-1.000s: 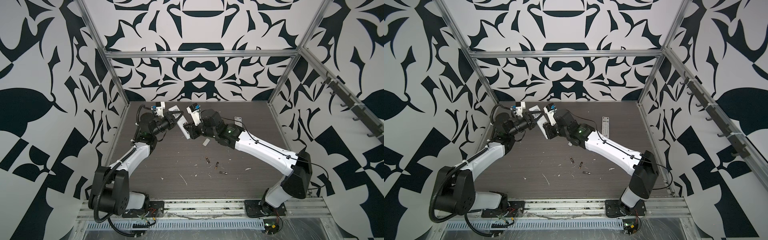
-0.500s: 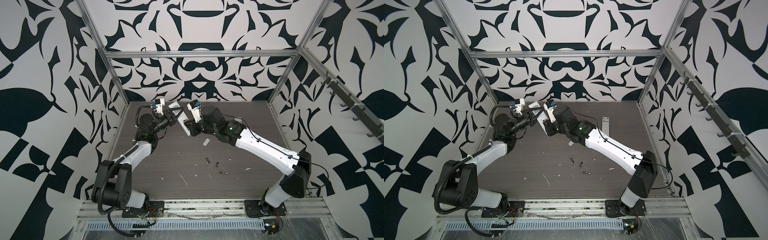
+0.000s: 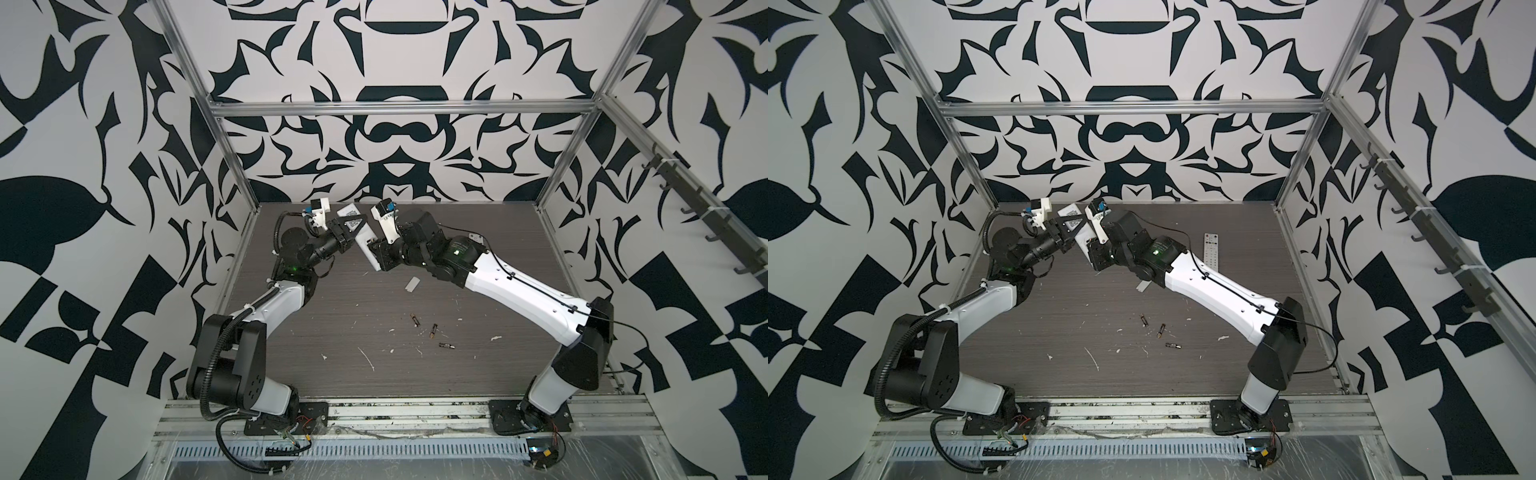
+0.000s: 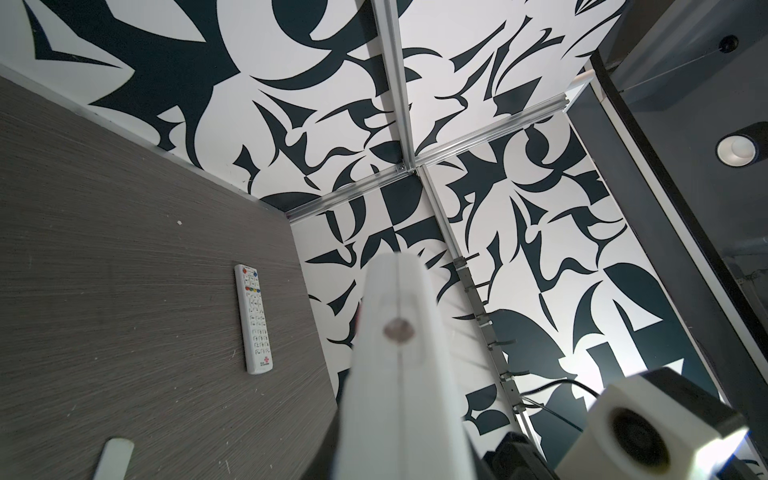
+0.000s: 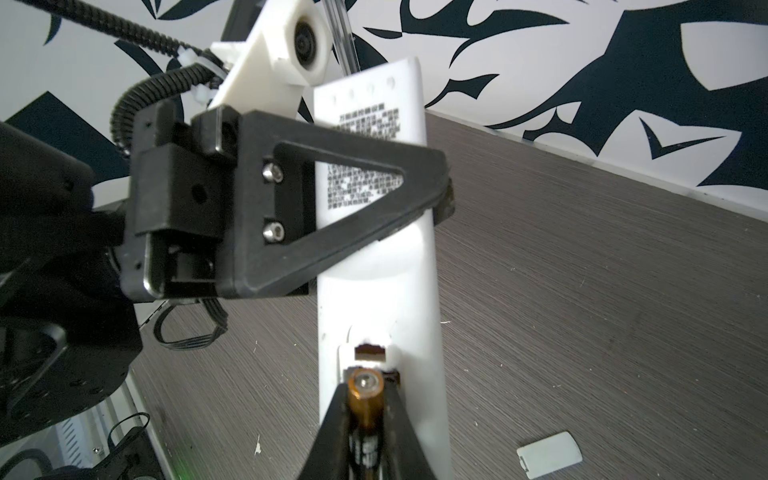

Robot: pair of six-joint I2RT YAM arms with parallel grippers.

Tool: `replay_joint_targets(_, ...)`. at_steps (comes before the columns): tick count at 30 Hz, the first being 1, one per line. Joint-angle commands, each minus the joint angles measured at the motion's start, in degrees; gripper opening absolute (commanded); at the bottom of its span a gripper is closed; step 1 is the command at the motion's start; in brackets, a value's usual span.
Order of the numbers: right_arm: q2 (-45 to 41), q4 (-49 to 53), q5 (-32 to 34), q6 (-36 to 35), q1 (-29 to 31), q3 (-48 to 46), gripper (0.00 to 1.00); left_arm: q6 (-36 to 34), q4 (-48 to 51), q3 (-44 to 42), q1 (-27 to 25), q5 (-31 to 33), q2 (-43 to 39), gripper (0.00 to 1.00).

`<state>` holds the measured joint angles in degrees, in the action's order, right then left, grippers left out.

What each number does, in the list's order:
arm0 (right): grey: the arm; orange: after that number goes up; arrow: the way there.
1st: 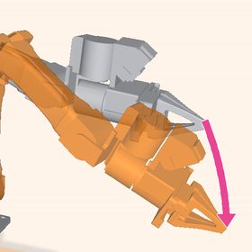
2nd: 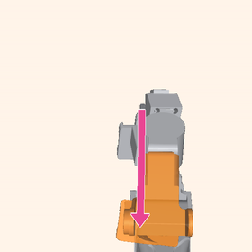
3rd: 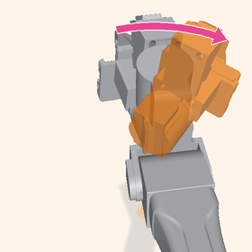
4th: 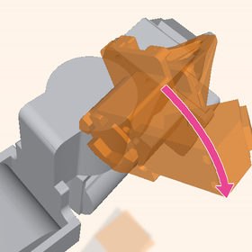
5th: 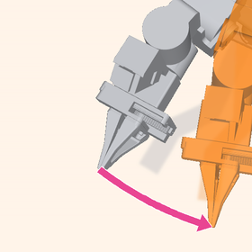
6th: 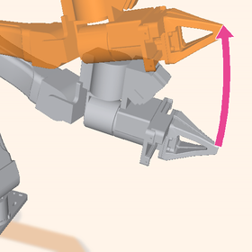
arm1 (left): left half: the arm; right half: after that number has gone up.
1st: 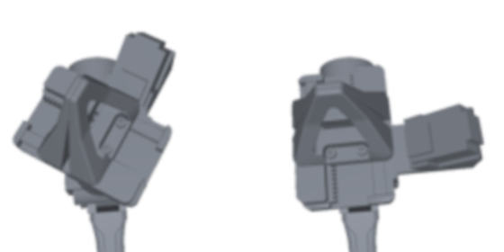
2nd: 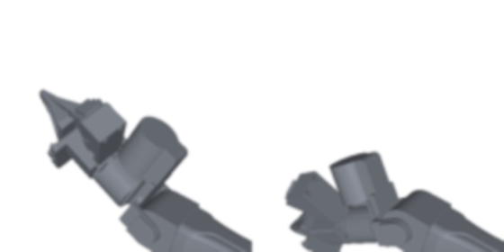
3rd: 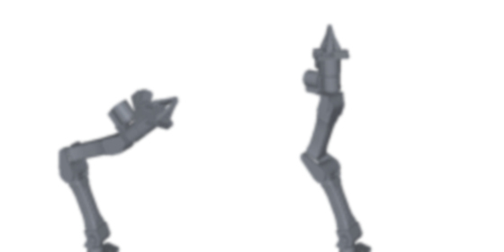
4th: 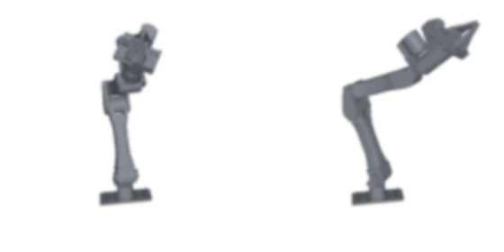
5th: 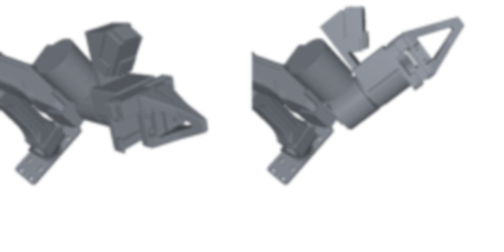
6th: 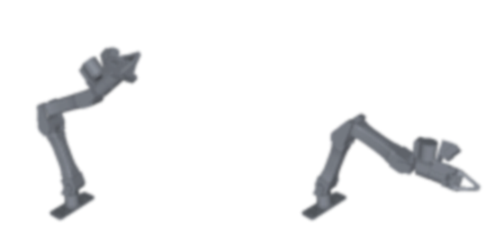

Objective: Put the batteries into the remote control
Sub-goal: 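Push the battery down into the compartment with the right gripper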

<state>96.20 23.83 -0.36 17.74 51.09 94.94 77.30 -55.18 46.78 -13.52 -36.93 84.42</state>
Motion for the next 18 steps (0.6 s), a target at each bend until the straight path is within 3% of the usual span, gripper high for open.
replay_joint_targets(1, 1.4, 2.7, -2.4, -0.7, 1.2, 1.1, 0.14, 2.5, -6.3, 0.8, -0.6, 0.7, -0.3, 0.00)
replay_joint_targets(11, 1.2, 1.5, -4.1, -0.2, 1.2, 0.6, 0.23, 2.8, -6.9, 1.0, -0.6, 0.8, -0.2, 0.00)
replay_joint_targets(18, 0.8, 1.1, -4.3, 0.3, 1.3, 0.1, 0.24, 2.4, -5.9, 0.7, -0.5, 0.8, -1.2, 0.00)
